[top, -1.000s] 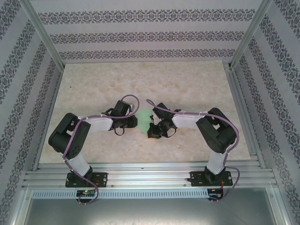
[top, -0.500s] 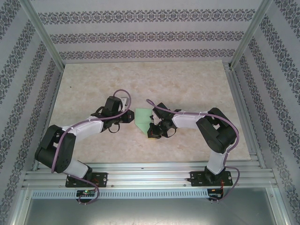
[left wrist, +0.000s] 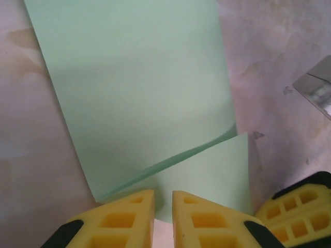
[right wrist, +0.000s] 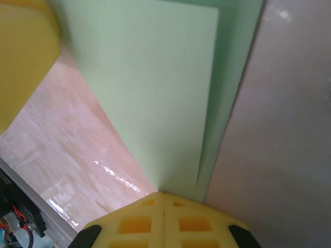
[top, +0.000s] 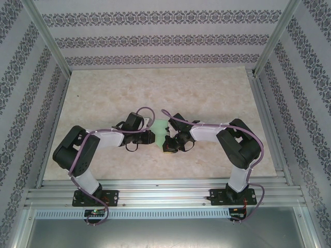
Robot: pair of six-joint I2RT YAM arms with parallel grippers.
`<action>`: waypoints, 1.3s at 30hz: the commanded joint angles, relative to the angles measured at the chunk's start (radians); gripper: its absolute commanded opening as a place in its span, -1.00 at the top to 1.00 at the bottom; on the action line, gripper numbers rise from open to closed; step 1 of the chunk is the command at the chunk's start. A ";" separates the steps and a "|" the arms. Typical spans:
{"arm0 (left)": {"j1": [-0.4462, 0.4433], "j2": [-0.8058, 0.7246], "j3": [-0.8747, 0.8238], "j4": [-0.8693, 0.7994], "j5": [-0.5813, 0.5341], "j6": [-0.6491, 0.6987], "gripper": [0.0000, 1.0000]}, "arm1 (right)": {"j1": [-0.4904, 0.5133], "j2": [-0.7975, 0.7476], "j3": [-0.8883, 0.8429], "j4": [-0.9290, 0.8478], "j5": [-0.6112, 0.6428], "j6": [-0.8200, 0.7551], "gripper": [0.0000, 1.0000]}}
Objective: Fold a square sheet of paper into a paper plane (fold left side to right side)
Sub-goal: Third fold the triangle at the center of the table.
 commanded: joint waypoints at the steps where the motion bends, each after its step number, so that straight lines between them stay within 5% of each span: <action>1: -0.006 0.027 0.028 0.005 -0.042 0.005 0.64 | -0.018 0.010 -0.049 -0.117 0.154 0.017 1.00; 14: -0.014 0.050 0.023 -0.045 -0.108 0.022 0.65 | 0.038 -0.111 0.037 -0.011 0.140 0.161 1.00; 22: -0.015 0.052 0.025 -0.040 -0.108 0.015 0.65 | 0.078 -0.053 0.074 0.068 0.209 0.311 1.00; 39: -0.020 0.076 0.027 -0.042 -0.137 0.008 0.66 | 0.054 0.053 0.087 0.027 0.264 0.361 1.00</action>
